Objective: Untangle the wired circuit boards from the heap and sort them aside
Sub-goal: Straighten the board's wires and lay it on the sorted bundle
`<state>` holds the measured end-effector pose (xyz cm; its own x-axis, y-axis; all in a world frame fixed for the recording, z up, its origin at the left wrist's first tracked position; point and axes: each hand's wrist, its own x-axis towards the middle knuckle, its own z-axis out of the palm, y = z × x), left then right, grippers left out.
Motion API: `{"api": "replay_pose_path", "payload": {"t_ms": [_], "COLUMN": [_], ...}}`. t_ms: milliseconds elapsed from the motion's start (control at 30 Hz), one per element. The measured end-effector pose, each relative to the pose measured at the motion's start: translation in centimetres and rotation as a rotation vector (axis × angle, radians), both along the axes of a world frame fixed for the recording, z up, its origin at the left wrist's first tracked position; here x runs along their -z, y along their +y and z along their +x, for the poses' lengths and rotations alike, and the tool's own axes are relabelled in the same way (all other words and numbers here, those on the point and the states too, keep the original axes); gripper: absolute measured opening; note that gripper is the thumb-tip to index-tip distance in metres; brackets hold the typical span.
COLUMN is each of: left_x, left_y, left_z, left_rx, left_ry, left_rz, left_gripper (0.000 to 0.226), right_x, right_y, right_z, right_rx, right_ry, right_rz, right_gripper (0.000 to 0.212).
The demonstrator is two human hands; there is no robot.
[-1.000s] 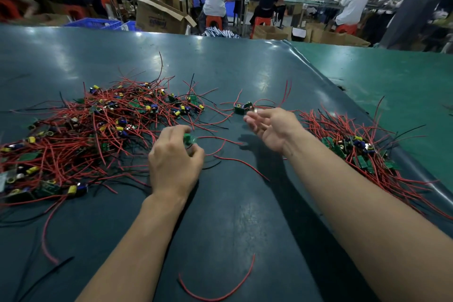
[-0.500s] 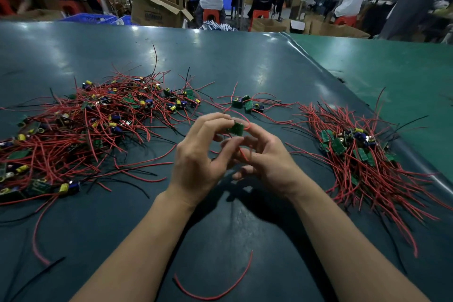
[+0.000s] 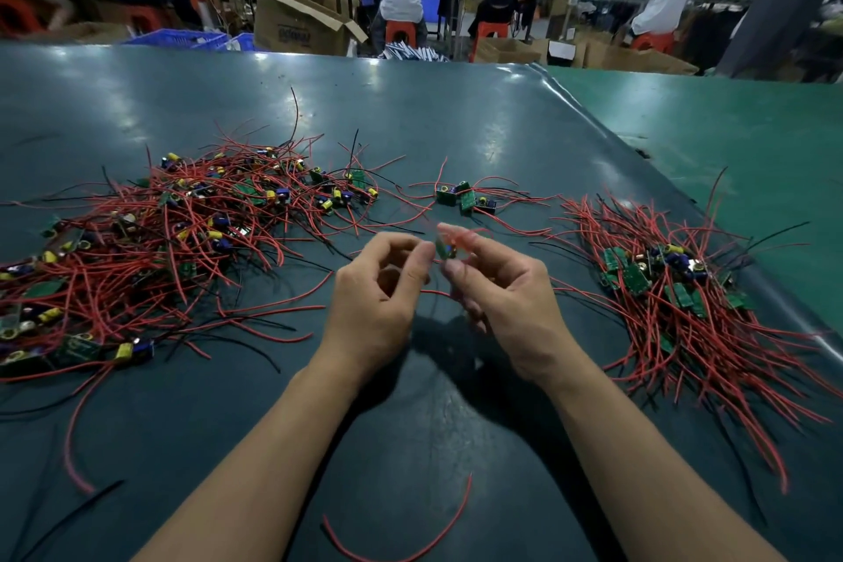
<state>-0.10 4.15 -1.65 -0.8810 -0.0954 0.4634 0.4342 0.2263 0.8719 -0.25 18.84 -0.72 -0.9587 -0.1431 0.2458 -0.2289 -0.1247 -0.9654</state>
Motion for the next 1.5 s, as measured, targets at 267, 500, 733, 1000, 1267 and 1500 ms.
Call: {"api": "replay_pose_path", "payload": {"t_ms": [267,500,733,1000,1267,1500], "left_x": [0.1,-0.5,-0.1,-0.1,-0.5,-0.3], "left_y": [0.3,0.2,0.1,0.0,-0.1,0.4], "left_z": [-0.1,-0.3,-0.6,-0.9,-1.2,-1.0], "left_rx": [0.129,0.169,0.204,0.140,0.259,0.230], "left_ry": [-0.050,-0.170,-0.184,-0.246,-0.320,-0.319], "left_rz": [0.001,0.232,0.111,0.241,0.526,0.520], "left_gripper": [0.026,0.016,0.010,0.015,0.030,0.024], "right_x": [0.6,0.9,1.0,1.0,0.2,-0.9], "right_y": [0.5,0.0,0.0,-0.5,-0.4,0.3], "right_z": [-0.4,-0.6,-0.6,-0.5,-1.0,-0.9], "right_rx": [0.243,0.289,0.336,0.420,0.314,0.164], "right_ry": [0.322,0.211,0.303,0.274,-0.088,-0.312], "right_rz": [0.535,0.365,0.431,0.235,-0.300,-0.559], "right_gripper": [0.045,0.046,0.040,0.064,0.062,0.016]}}
